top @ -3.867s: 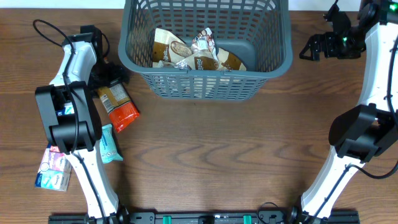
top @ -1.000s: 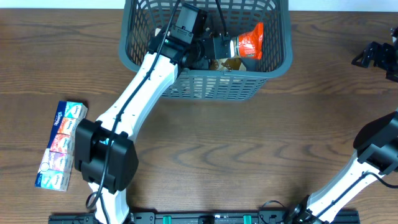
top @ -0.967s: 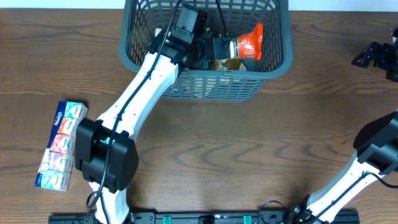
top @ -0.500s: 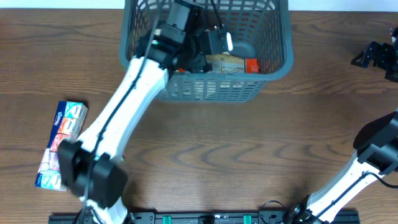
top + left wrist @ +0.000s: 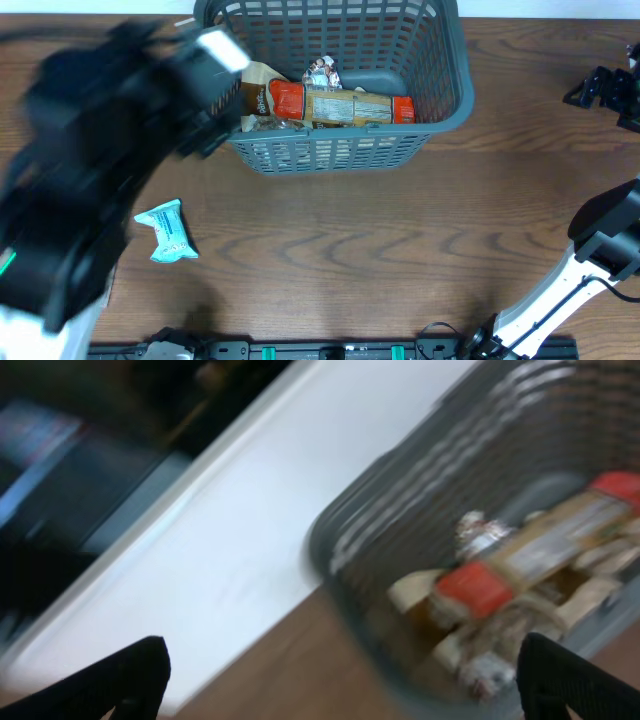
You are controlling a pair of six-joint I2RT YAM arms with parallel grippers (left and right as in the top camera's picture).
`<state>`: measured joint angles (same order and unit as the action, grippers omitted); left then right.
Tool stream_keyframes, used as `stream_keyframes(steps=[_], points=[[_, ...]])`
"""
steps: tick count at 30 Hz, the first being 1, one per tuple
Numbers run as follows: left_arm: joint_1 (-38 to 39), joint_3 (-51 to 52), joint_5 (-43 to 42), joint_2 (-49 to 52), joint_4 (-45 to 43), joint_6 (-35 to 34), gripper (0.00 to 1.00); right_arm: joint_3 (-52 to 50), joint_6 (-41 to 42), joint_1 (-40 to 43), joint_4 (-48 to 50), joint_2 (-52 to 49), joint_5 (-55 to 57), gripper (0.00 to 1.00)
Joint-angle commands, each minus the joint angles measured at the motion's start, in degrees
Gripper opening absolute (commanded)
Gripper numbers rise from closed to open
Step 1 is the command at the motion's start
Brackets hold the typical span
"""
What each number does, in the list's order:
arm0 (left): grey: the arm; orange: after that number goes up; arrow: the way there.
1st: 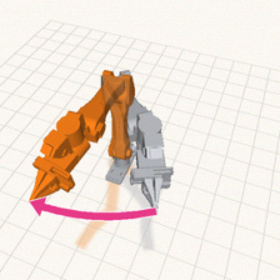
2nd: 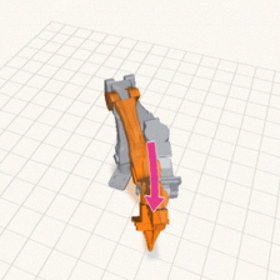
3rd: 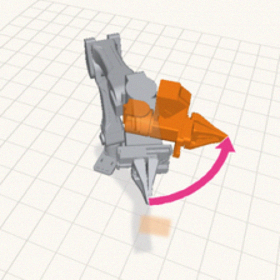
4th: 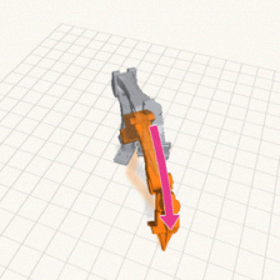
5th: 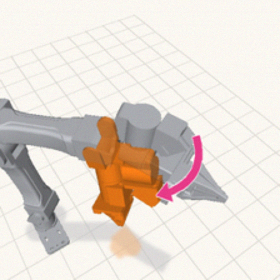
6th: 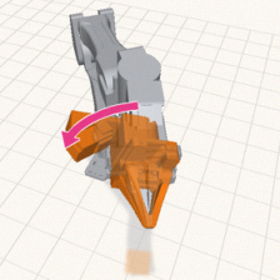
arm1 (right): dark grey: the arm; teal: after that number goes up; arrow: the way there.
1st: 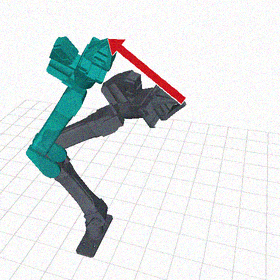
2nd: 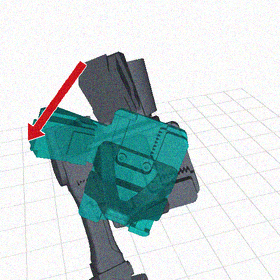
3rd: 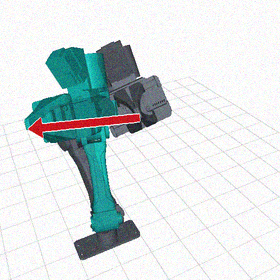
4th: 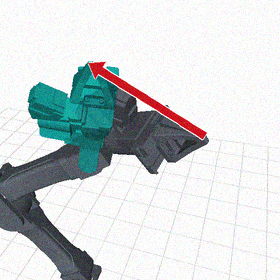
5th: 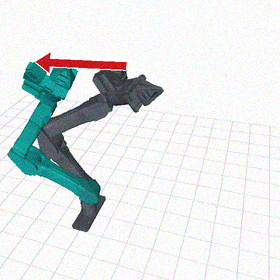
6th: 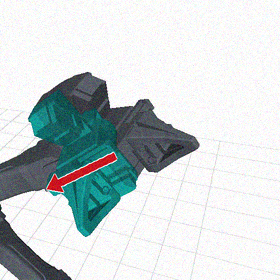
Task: Pack container
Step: 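Move the left gripper back toward the tissue box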
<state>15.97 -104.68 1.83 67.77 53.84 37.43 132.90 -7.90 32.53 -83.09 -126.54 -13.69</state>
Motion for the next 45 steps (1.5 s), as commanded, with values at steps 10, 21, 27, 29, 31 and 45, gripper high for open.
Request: stream_keyframes(steps=[10,21,27,29,31,45], points=[[-27.6,0.5,11.7,-4.1,26.1,-11.2,0.98,-0.2,0.6,0.1,-0.1,0.3,-0.9,0.99],[-41.1,12.2,-0.6,4.2,14.7,-10.1,0.98,-0.2,0.5,0.1,0.4,0.3,-1.0,0.99],[-46.1,14.5,-9.2,12.6,11.0,-9.6,0.98,-0.2,0.5,0.1,0.6,0.3,-0.9,0.99],[-47.4,14.5,-11.3,15.8,11.1,-9.7,0.98,-0.2,0.5,0.1,0.5,0.3,-0.9,0.99],[-48.6,14.5,-13.3,19.3,12.1,-9.7,0.98,-0.2,0.5,0.1,0.5,0.3,-0.9,0.99],[-51.1,15.2,-13.2,33.6,15.9,-1.7,0.99,-0.2,-0.1,0.1,0.0,0.3,-0.4,0.99]])
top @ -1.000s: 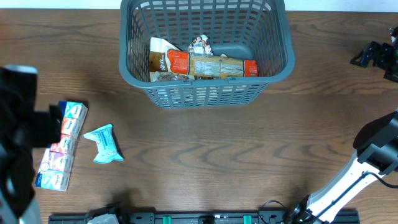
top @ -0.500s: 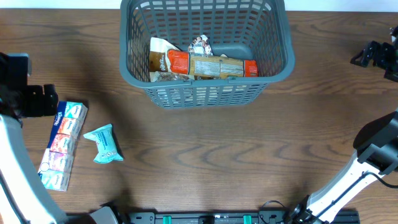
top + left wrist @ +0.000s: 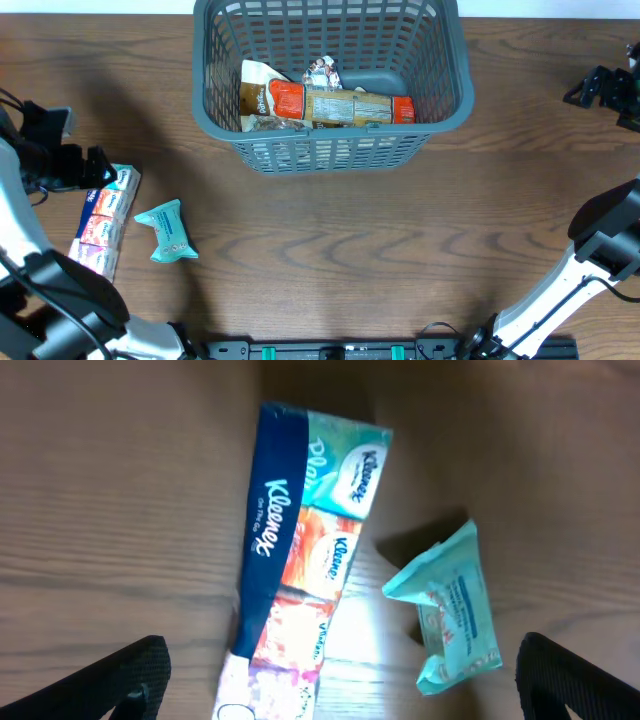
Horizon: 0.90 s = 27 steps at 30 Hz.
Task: Pack container
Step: 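Move the left gripper back toward the tissue box, then grasp the Kleenex tissue box with the left gripper and lift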
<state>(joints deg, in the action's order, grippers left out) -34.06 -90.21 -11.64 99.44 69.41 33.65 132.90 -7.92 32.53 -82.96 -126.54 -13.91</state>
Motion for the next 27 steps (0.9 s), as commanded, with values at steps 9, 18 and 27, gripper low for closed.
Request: stream_keyframes(steps=[9,18,27], points=[[-1.9,4.3,6.8,4.2,-2.6,2.1,0.99,-0.2,0.0,0.1,1.6,0.3,0.4,0.99],[-1.9,14.4,6.8,4.2,-11.0,2.1,0.99,-0.2,0.0,0.1,2.2,0.3,0.4,0.99],[-1.9,25.2,6.8,4.2,-21.8,2.1,0.99,-0.2,-0.1,0.1,1.4,0.3,0.4,0.99]])
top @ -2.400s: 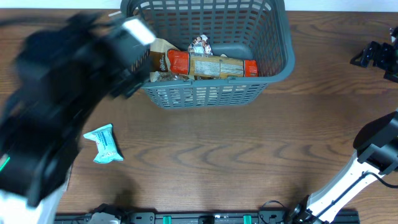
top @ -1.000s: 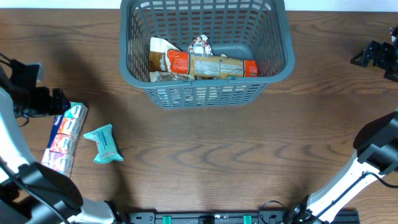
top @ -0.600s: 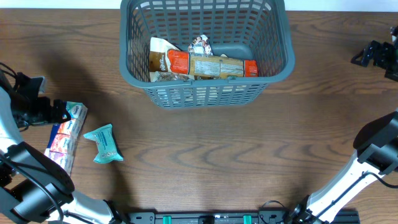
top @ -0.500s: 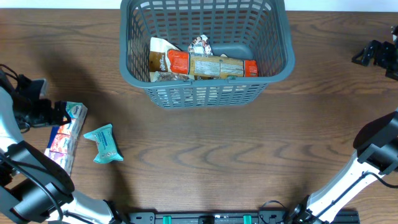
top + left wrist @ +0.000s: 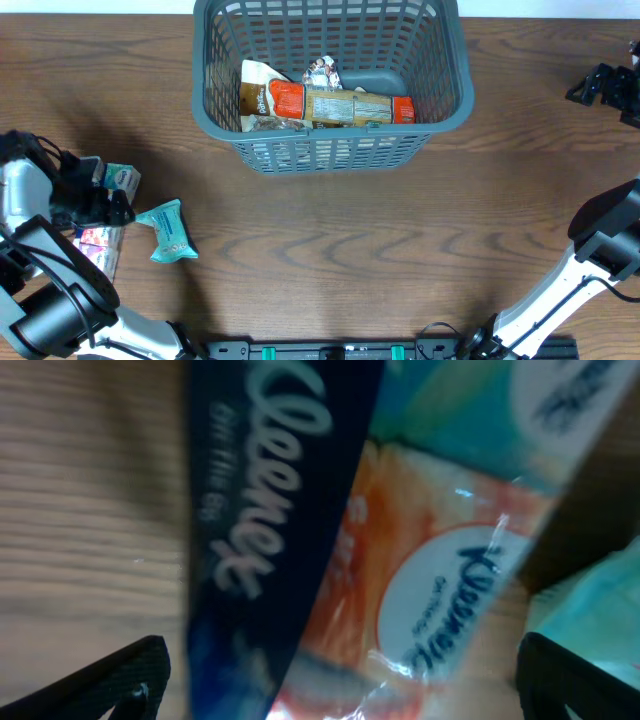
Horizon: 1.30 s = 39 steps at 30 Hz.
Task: Pack container
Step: 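Grasp the Kleenex tissue box with the left gripper and lift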
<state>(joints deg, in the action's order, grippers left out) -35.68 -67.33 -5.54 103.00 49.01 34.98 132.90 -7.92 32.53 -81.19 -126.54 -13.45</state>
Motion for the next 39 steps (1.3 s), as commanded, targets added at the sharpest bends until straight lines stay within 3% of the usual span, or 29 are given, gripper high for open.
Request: stream_keyframes(steps=[1,7,10,19,22,24,35,39], points=[[-0.3,3.3,0.8,0.6,-2.3,0.8,0.99,-0.2,-0.1,0.1,-0.6,0.3,0.0,0.99],[-0.3,7.1,0.6,0.6,-6.3,-0.2,0.99,-0.2,0.0,0.1,-1.1,0.3,0.0,0.99],[-0.3,7.1,0.6,0.6,-7.0,-1.7,0.91,-0.2,-0.1,0.1,-1.1,0.3,0.0,0.99],[-0.2,6.8,-3.6,0.6,-7.8,-3.4,0.28,-0.2,-0.1,0.1,-1.4,0.3,0.0,0.99],[0.0,5.6,-5.2,0.3,-7.7,-5.7,0.19,-0.2,-0.1,0.1,-1.4,0.3,0.0,0.99],[0.0,4.2,-5.2,-0.2,-6.9,-6.8,0.06,-0.2,-0.1,0.1,-1.6,0.3,0.0,0.99],[4.2,-9.1,-5.8,-13.8,1.6,-6.9,0.06,-0.2,-0.1,0.1,-1.8,0.3,0.0,0.99],[7.5,-15.5,-5.9,-21.0,1.5,-10.6,0.06,-0.2,0.0,0.1,-1.8,0.3,-0.1,0.99]])
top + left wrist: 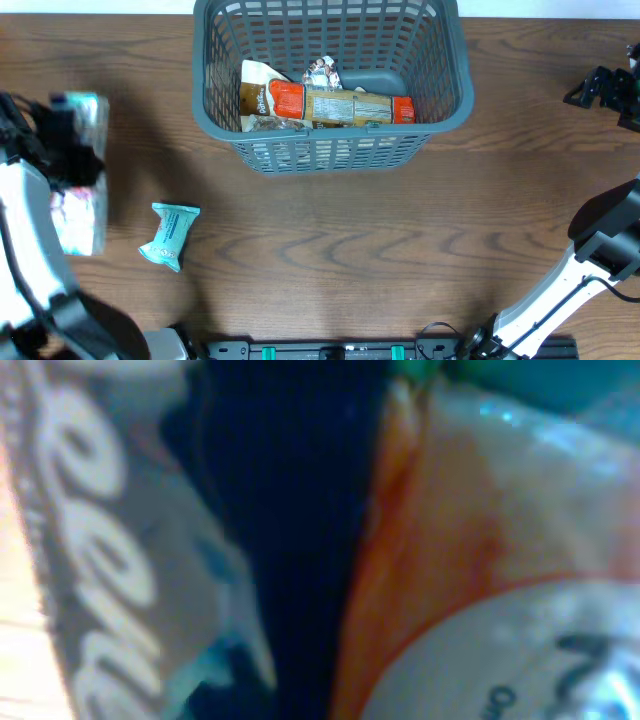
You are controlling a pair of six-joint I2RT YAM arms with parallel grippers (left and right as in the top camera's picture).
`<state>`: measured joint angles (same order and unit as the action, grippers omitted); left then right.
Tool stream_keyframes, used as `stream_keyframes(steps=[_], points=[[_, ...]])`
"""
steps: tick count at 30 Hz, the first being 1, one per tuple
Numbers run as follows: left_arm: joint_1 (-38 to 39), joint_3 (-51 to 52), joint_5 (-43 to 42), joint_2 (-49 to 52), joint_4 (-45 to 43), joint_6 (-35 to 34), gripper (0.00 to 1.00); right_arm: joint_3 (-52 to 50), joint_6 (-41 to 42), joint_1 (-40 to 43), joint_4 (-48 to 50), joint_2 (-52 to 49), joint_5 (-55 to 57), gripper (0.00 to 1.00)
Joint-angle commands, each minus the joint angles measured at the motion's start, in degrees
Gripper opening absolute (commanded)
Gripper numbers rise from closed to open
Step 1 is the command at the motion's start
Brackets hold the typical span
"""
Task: Pack container
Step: 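Grasp the Kleenex tissue box with the left gripper and lift, then carry the tissue box over the basket and release it inside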
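Observation:
The grey basket (456, 70) stands at the back middle with a red-ended snack pack (340, 106) and other wrappers inside. My left gripper (66, 150) is at the far left, shut on the long Kleenex tissue pack (80, 215), which looks blurred and raised off the table. That Kleenex pack (450, 560) fills the left wrist view, hiding the fingers. A teal wipes pouch (168, 236) lies on the table just right of it. My right gripper (603, 88) rests at the far right back; its jaws are too small to read.
The right arm's base link (600, 250) stands at the right front. A black rail (340, 350) runs along the front edge. Bare wood lies between the basket and the front edge.
The Kleenex pack was lying on the table with my left gripper low over it; now it is gripped and raised, further back. The teal pouch has turned and shifted slightly.
My left arm was by the basket's left side, blurred. Then it was at the far left above the Kleenex pack and teal pouch. Then it was down on the pack. Now the pack is held off the table.

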<state>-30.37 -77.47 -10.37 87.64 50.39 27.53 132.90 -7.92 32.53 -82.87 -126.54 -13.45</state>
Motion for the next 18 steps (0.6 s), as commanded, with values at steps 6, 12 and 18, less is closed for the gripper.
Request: stream_keyframes(steps=[6,12,18], points=[[12.2,-18.5,-1.0,-12.0,-1.3,-3.2,0.06,-0.2,0.0,0.0,-0.1,0.3,-0.1,0.99],[26.1,-29.6,-1.0,-12.1,-11.9,-1.9,0.06,-0.2,0.0,0.0,-0.3,0.3,-1.0,0.99],[40.5,-30.3,-1.2,-8.7,-21.9,5.0,0.06,-0.2,0.2,0.0,-0.4,0.3,-1.0,0.99]])
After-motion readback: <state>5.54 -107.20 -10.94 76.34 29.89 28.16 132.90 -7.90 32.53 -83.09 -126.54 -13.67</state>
